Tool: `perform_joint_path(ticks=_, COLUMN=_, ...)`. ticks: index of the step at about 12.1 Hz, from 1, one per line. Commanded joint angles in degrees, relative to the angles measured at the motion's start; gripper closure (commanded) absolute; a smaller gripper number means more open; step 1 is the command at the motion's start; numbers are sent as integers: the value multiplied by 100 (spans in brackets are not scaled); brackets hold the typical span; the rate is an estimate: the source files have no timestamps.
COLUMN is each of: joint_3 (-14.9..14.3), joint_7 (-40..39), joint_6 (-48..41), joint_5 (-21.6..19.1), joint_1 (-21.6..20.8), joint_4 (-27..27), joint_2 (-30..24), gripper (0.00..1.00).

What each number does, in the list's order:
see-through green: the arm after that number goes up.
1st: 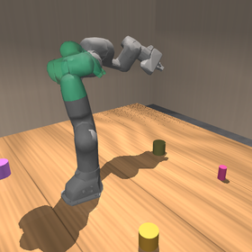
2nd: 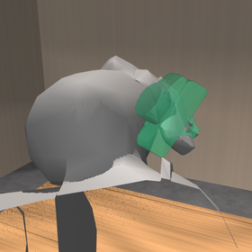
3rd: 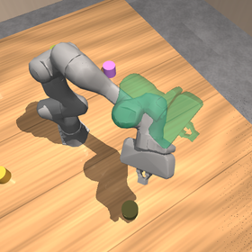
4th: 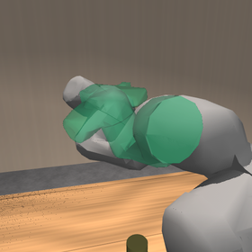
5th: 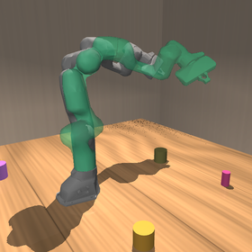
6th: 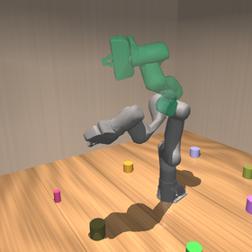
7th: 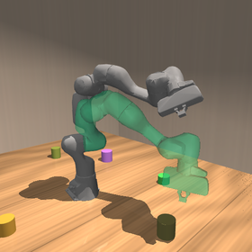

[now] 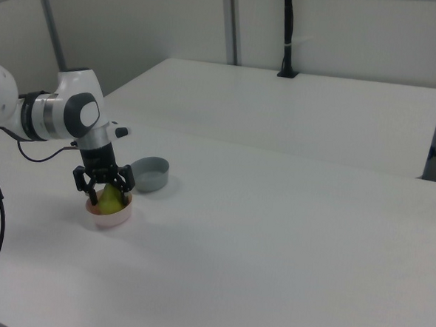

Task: Pick up a pear from the bowl
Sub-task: 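Close the gripper on the green pear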

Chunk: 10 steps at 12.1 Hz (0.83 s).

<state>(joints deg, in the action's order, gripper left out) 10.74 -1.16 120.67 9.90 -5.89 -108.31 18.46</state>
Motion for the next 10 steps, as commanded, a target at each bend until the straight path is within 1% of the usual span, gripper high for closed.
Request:
perform_joint_path(ticks=1, joint_3=-37, joint_7=143, joint_6=176, joint_5=118, joint_1=-140, joint_4=-85, joint_2=-18, gripper=16)
perform_joint_path(ticks=2, joint_3=-46, joint_7=143, joint_6=176, joint_5=126, joint_1=-140, joint_4=-85, joint_2=-18, gripper=22)
perform_joint_path(ticks=3, joint_3=-46, joint_7=151, joint_6=176, joint_5=118, joint_1=-140, joint_4=-85, joint_2=-27, gripper=34)
perform_joint_path(ticks=4, joint_3=-37, joint_7=151, joint_6=176, joint_5=126, joint_1=-140, joint_4=-85, joint_2=-27, gripper=40)
perform_joint_path(ticks=6, joint_3=-46, joint_7=143, joint_6=159, joint_5=118, joint_1=-140, joint_4=-76, joint_2=-27, gripper=44)
perform_joint_path(ticks=9, joint_3=-46, joint_7=143, joint_6=1, joint_5=118, joint_1=-140, joint_4=-67, joint_2=-166, gripper=45)
perform_joint_path(ticks=10, joint_3=-37, joint_7=143, joint_6=-243, joint_5=118, joint_1=-123, joint_4=-15, joint_2=-254, gripper=45)
